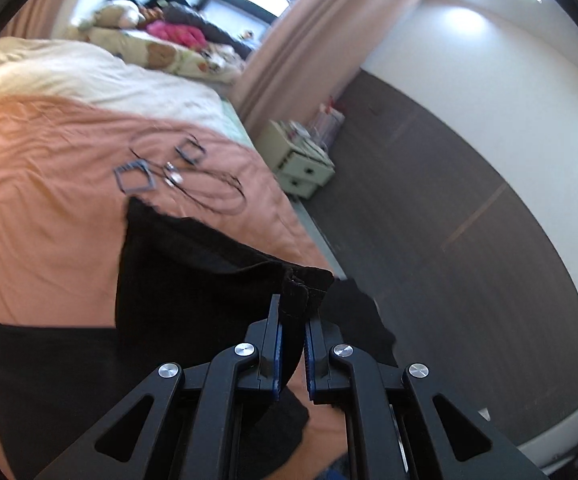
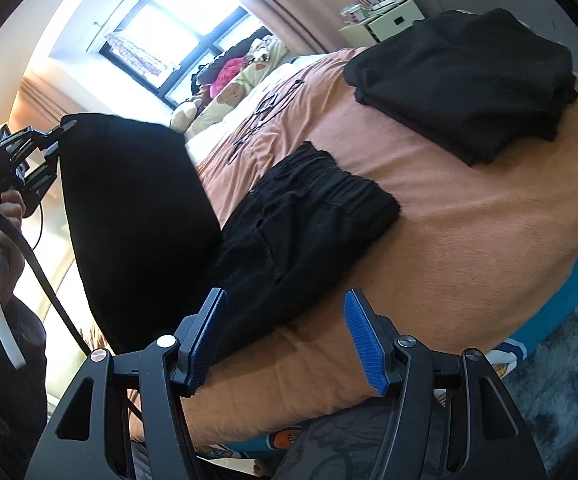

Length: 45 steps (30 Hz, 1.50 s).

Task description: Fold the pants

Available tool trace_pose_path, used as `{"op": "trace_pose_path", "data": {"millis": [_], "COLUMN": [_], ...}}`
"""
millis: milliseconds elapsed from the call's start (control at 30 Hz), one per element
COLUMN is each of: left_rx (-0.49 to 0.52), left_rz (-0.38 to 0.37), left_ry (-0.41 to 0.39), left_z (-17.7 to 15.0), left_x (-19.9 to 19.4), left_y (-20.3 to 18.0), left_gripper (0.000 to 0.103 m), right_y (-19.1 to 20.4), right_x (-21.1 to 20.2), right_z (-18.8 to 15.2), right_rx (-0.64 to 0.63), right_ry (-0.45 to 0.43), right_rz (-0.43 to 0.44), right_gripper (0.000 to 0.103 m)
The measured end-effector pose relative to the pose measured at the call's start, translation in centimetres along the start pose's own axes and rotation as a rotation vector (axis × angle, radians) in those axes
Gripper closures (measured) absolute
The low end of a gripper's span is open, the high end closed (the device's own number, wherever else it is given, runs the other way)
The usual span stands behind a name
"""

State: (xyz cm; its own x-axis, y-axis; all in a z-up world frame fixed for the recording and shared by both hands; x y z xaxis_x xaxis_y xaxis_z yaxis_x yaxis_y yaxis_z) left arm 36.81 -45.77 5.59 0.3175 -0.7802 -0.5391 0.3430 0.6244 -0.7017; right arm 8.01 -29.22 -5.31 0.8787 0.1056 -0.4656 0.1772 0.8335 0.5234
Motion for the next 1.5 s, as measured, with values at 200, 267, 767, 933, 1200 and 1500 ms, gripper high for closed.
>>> {"op": "trace_pose_path", "data": {"millis": [200, 267, 767, 933, 1200, 1500], "left_rx": [0.057, 0.054, -0.035, -0.086, -0.140, -0.195], "left_rz": [0.040, 0.060, 0.129, 0.197, 0.271, 0.327], "left_ry": [0.169, 0.237, 0.167, 0.110, 0.042, 0.013], "left_z": [-5.4, -6.9, -7.8, -6.9, -5.8, -6.3], "left_x": [3.9, 5.2, -0.2, -3.0, -6.2, -8.0], "left_y": [-1.0, -0.5, 9.5, 14.8, 21.4, 27.2], "left_gripper": [0.093, 0.087, 0.043, 0.043, 0.043, 0.043], "right_y": [-1.1, -1.3, 0.2, 0.3, 0.6, 0.6], "right_x": [-1.2, -1.2, 0.1, 1.2, 3.6, 6.7], "right_z": [-0.1, -0.1, 0.2, 1.7, 4.7, 9.1], "right_rx": [0.017, 0.020, -0.017, -0.046, -0.098, -0.101], "right_ry": [-0.010, -0.008, 0.028, 0.042, 0.089, 0.122], "right_rz": [-0.008, -0.006, 0.029, 0.018, 0.005, 0.038], "right_gripper": [0.044, 0.044, 0.044, 0.044, 0.044, 0.029]}}
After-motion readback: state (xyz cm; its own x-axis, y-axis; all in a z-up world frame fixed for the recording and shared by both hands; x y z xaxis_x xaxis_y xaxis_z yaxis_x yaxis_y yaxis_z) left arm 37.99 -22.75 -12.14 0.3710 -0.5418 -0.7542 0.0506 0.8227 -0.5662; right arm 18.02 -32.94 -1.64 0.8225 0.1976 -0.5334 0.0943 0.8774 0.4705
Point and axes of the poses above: each gripper's, at about its wrist camera, not at the fingertips, and x roughly the way its jaws point, y to its left, z to its top, the point moved 3 cm from there along x, roughly the way its jaws point, and after that the axes turned 14 degrees about -x, right-handed, at the moved point
